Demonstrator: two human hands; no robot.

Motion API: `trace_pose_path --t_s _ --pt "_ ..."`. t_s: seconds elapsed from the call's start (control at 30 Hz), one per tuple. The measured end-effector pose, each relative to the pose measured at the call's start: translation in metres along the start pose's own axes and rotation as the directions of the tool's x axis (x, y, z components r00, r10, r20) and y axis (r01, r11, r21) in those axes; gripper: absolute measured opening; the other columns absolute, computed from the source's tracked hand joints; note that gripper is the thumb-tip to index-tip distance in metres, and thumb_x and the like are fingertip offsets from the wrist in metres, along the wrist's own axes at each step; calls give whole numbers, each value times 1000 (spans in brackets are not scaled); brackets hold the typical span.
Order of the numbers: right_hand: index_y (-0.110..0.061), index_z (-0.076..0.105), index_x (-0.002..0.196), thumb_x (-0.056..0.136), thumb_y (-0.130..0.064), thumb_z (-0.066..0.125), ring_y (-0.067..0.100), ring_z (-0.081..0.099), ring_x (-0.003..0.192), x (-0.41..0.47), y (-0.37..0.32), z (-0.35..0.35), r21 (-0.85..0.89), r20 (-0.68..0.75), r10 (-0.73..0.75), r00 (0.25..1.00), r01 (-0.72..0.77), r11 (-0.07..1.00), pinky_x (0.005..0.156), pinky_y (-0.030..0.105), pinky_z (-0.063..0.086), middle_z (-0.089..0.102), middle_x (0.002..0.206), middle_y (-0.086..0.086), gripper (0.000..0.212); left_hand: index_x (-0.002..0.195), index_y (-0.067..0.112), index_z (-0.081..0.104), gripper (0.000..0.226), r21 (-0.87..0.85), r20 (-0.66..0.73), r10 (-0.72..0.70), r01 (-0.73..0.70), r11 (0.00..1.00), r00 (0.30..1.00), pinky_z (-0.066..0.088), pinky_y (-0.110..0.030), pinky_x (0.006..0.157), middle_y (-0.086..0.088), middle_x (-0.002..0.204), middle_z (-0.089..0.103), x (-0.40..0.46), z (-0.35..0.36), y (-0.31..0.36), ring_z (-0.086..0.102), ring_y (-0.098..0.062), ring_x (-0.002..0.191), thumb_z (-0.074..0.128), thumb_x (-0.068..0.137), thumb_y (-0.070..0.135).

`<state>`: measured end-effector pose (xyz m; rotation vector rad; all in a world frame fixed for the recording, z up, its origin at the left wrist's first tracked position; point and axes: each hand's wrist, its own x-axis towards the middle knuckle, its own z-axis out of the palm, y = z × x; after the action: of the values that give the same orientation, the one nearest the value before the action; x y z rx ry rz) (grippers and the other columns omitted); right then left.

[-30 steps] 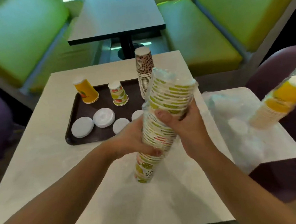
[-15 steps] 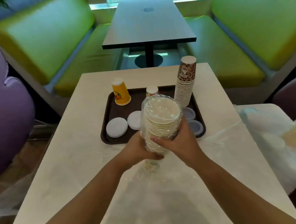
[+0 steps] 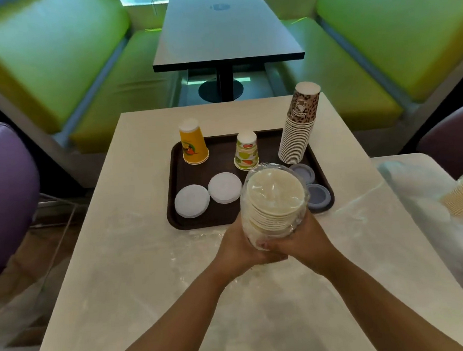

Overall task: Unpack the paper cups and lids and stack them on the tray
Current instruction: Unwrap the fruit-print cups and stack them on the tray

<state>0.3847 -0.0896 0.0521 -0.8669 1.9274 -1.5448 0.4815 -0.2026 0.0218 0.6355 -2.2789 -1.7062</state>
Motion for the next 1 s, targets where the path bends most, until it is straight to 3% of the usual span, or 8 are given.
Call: trace_pose_path --t_s 0.2,0.37,0.53,0.6,0.67,0.77,0.87,1.0 --pt "-14 45 136 41 -35 92 -8 54 112 -6 27 7 -74 85 86 993 -80 994 86 7 45 60 121 -12 108 95 31 56 59 -7 -32 -67 67 998 997 45 -5 70 23 83 60 -9 5 -17 59 16 85 89 46 26" --pt "-23 52 123 48 -10 93 -17 56 99 -11 45 16 -94 89 155 984 -147 985 78 6 48 63 105 -19 87 88 32 59 50 51 -47 -108 110 993 993 48 -10 68 15 85 64 -17 9 -44 61 13 83 85 62 -1" --pt "-22 57 119 56 -18 92 -20 57 91 -11 62 20 -133 126 249 960 -233 963 68 2 45 63 100 -19 72 85 28 60 39 63 23 -203 201 978 979 46 -8 66 14 82 62 -18 14 -60 61 -1 80 85 66 4" --pt "-21 62 114 58 -21 92 -8 62 95 -13 74 18 -139 107 281 954 -266 954 71 10 51 69 99 -12 64 113 24 58 65 99 131 -195 182 978 972 44 -6 75 11 105 62 -17 5 -57 60 -5 100 92 57 16" --pt "-20 65 107 63 -19 88 6 67 94 -15 81 18 -160 119 321 939 -301 940 74 19 55 71 96 -7 50 142 22 33 108 79 217 -151 137 987 964 39 -4 87 11 136 44 -20 -8 -47 45 3 122 93 53 21" --pt "-16 61 93 77 -2 75 6 62 78 -15 87 19 -181 157 319 935 -290 940 62 10 49 66 74 -13 26 148 30 3 134 -37 156 -49 55 998 986 34 -2 93 19 149 21 -28 -20 -11 28 19 127 92 49 16" --pt "-15 54 99 75 10 71 0 55 75 -13 86 21 -187 193 283 939 -248 951 59 7 47 58 79 -16 38 149 25 9 134 -57 -26 10 -12 998 1000 36 -3 93 18 147 30 -28 -15 7 33 14 128 92 45 12" --pt "-15 47 126 65 -6 84 14 57 108 -10 82 20 -235 287 286 914 -222 946 72 8 47 56 108 -7 72 123 30 44 92 -42 -165 -22 16 999 986 43 -3 78 23 113 55 -25 -5 4 51 18 103 93 49 9"
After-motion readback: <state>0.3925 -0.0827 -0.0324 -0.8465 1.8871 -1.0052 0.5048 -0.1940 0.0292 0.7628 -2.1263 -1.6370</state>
